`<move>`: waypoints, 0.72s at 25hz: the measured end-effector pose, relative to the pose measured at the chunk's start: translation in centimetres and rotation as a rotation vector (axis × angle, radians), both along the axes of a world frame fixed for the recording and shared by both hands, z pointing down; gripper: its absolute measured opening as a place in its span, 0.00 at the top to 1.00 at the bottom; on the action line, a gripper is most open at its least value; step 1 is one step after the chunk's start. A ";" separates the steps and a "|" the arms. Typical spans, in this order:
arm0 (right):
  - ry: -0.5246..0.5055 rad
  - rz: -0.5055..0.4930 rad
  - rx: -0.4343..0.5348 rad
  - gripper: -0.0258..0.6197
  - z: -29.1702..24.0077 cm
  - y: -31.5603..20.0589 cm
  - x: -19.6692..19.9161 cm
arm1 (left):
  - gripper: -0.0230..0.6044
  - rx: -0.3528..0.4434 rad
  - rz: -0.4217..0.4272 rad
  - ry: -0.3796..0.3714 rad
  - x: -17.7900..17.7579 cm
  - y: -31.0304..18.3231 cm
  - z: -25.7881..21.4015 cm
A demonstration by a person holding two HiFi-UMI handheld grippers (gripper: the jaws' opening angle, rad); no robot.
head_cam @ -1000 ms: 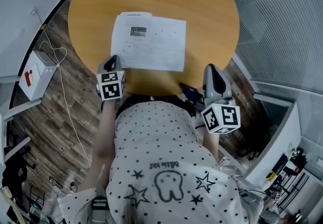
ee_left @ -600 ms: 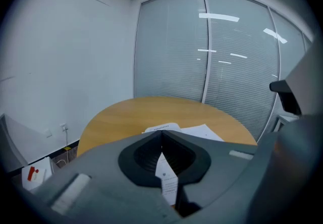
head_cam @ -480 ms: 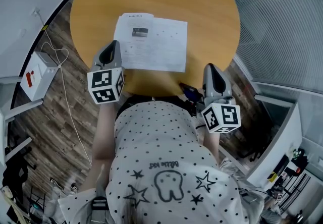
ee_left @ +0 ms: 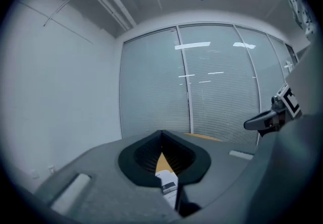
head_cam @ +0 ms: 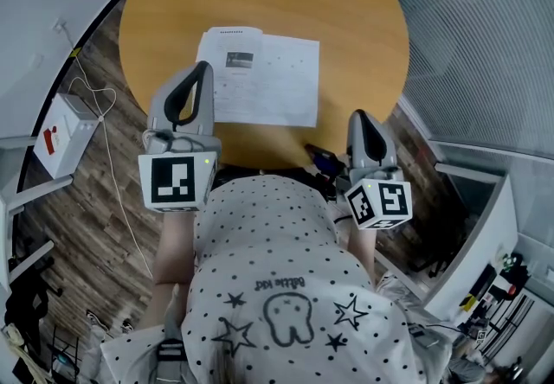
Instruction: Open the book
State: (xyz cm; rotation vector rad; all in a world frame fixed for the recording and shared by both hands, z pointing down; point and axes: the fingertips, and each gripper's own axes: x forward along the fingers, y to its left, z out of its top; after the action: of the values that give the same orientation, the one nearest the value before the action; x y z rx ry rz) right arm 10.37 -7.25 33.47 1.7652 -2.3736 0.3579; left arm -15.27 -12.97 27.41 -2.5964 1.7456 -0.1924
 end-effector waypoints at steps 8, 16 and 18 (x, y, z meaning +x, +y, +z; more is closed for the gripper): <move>0.006 -0.002 0.004 0.95 -0.2 -0.4 -0.3 | 0.95 0.032 0.033 -0.001 0.1 2.3 -2.0; 0.004 -0.012 0.020 0.95 -1.1 -1.2 -1.0 | 0.95 0.001 0.022 0.010 -0.3 3.3 -0.9; 0.005 -0.009 0.018 0.95 -1.1 -1.3 -0.9 | 0.95 0.006 0.000 0.016 -0.6 3.4 -1.3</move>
State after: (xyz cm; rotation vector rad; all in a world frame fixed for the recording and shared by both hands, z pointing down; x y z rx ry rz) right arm 9.47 -8.55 32.39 1.7602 -2.3880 0.3315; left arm -15.84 -9.54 26.15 -2.6011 1.7475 -0.1669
